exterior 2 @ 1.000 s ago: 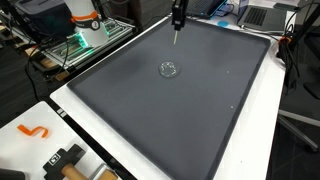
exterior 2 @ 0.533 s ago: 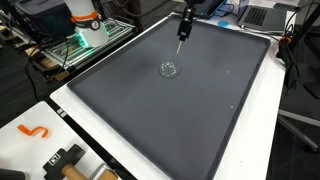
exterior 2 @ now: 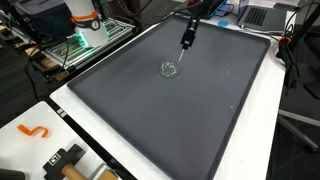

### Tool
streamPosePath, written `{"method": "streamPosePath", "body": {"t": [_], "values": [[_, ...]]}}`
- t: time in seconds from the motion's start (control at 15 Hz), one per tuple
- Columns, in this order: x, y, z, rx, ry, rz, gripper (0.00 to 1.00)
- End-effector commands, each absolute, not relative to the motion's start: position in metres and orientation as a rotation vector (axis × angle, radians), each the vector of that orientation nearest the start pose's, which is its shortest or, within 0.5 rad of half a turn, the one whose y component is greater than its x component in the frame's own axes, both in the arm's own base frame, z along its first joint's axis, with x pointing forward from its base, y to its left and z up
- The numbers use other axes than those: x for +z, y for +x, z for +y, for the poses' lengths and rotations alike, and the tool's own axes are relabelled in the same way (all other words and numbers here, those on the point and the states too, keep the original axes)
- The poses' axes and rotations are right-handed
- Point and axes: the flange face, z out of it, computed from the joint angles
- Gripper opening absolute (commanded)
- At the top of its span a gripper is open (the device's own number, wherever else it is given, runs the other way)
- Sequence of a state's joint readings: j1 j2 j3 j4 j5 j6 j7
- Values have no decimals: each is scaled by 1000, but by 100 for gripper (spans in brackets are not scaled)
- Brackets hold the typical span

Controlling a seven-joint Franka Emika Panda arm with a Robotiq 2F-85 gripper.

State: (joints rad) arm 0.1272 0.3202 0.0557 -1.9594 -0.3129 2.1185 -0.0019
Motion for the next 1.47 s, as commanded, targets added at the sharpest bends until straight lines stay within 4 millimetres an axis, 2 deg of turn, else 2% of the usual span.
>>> {"method": "streamPosePath", "body": {"t": [0.0,0.67,1.4], "values": [[293,593,102,207,-3375,-624,3],[280,594,121,181,-3466,-588,3],[271,597,127,110,-3541,-521,3]]}}
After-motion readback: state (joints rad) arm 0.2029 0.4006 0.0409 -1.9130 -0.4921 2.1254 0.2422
